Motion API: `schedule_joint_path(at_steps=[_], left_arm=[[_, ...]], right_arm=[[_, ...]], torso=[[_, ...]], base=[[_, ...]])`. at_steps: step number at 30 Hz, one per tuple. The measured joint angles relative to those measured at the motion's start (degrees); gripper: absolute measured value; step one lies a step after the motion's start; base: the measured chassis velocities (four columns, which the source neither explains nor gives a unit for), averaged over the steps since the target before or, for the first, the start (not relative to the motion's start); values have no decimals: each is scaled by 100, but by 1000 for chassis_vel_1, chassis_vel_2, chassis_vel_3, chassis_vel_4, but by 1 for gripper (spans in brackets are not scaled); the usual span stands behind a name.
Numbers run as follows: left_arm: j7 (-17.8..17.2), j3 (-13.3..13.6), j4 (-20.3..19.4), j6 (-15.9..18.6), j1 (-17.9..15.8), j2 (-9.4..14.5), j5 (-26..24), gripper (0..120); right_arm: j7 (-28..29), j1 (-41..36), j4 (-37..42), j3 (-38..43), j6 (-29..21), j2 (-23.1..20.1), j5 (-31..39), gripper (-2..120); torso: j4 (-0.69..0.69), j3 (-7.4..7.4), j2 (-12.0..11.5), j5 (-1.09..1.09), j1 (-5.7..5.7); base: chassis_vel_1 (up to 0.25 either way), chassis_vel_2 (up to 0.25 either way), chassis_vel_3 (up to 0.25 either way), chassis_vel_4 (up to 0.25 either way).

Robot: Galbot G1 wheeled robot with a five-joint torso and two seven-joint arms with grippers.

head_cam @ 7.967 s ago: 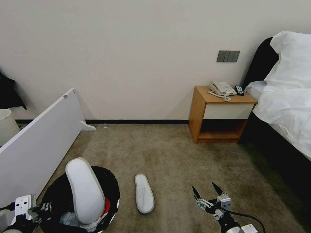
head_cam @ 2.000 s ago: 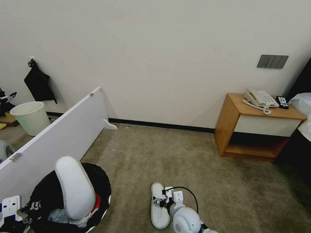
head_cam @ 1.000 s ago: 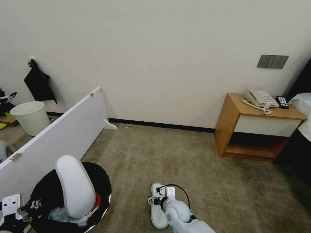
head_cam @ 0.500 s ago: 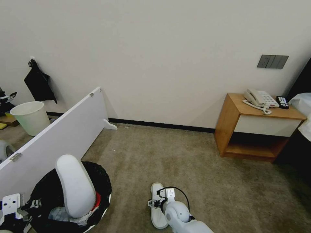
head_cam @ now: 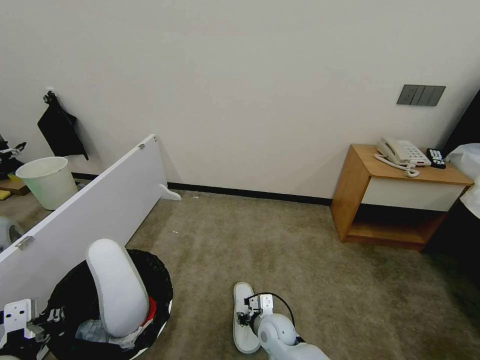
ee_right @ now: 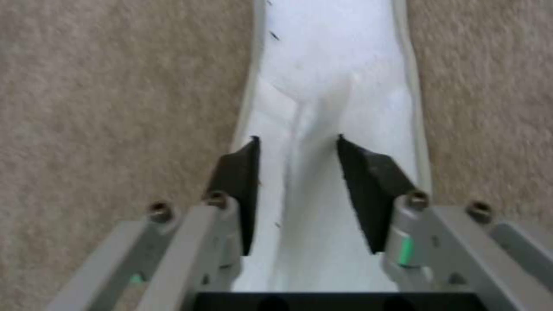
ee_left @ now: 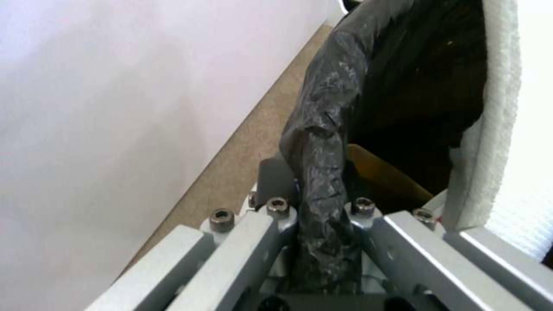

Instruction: Pick up the trash bin, then pick up the garbage from the floor and place it into the trash bin.

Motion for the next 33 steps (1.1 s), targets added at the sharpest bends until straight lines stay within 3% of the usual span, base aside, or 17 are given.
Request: schedule_joint_path(at_steps=[2,6,8,24,27,33], left_arm=[[-1,-16,-11,0,-1,16,-21,3],[-1,-21,-18,0,2,17,-31,3],[-2,-22,-28,0,6,16,-35,3],[6,-60,-46,0,28,30,-87,3],[5,-49,-64,0,28,33,-91,3],[3,13,-106,44,64,105,-99,3]], right_arm=[[19,-32,3,21,-10,-37,19,20],[40,-45,19,35,-25,-55,58,12],[80,-51,33,37,-59,-62,119,1],[110,-67,151,48,-77,-121,130,0],[115,-124,346,88,20,-199,177,0],[-19,-369,1091,294,709,-625,142,0]], torso=[[-1,-1,0,0,0],[0,0,0,0,0],[0,0,0,0,0],[0,0,0,0,0],[0,0,0,1,-1],[1,0,0,1,-1]], base=[[0,0,0,0],[0,0,0,0],[0,0,0,0],[0,0,0,0],[0,0,0,0],[0,0,0,0]])
